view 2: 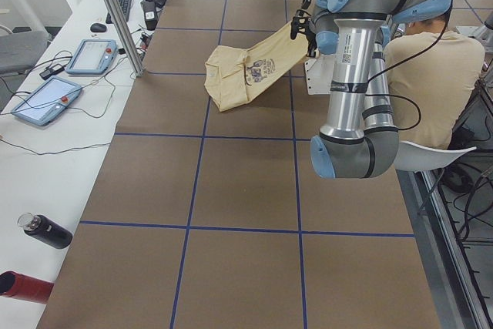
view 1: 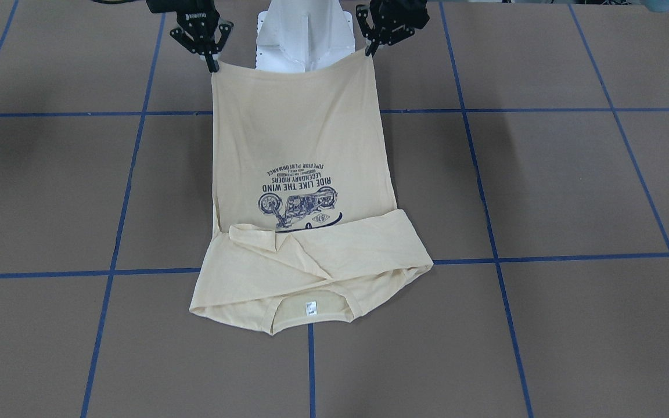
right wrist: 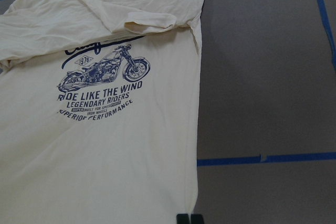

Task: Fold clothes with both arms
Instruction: 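Lift the hem with both grippers and fold it toward the collar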

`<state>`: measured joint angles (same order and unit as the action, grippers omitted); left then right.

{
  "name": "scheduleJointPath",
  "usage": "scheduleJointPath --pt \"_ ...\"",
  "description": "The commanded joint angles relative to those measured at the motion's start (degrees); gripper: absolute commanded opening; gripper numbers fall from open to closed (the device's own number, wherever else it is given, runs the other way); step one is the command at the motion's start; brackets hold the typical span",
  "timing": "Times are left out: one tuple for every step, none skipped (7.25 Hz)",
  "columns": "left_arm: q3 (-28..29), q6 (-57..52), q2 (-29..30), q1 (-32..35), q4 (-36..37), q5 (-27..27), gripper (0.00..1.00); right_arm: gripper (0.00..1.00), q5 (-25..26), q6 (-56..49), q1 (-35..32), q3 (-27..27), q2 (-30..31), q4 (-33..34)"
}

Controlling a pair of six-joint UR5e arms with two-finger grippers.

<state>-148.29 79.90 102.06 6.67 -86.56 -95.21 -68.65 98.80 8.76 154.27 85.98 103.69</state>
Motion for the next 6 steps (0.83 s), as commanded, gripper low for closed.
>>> scheduleJointPath --pt "-0.6 0.1 0.2 0.2 2.2 -0.6 0.00 0.00 -1.5 0.0 -0.8 2.3 -0.9 2.7" --pt "3.8 -0.3 1.5 0.8 2.1 -0.4 0.00 0.00 -1.5 -0.2 -2.5 -1.2 -2.6 3.8" --pt "11.0 -0.4 5.0 3.6 2.1 0.6 0.00 0.00 -1.7 -3.7 -7.5 -9.9 -10.2 3.8" --pt "18.3 -1.1 8.5 8.3 2.0 1.1 0.00 0.00 -1.5 -9.0 -13.9 -19.2 -16.0 3.2" --pt "23.8 -6.5 10.0 13.6 1.7 1.3 0.00 0.00 -3.5 -10.9 -20.5 -25.1 -17.8 0.1" --pt "24.4 -10.6 10.3 18.2 1.5 1.6 0.00 0.00 -7.2 -13.3 -24.6 -26.7 -17.8 -4.4"
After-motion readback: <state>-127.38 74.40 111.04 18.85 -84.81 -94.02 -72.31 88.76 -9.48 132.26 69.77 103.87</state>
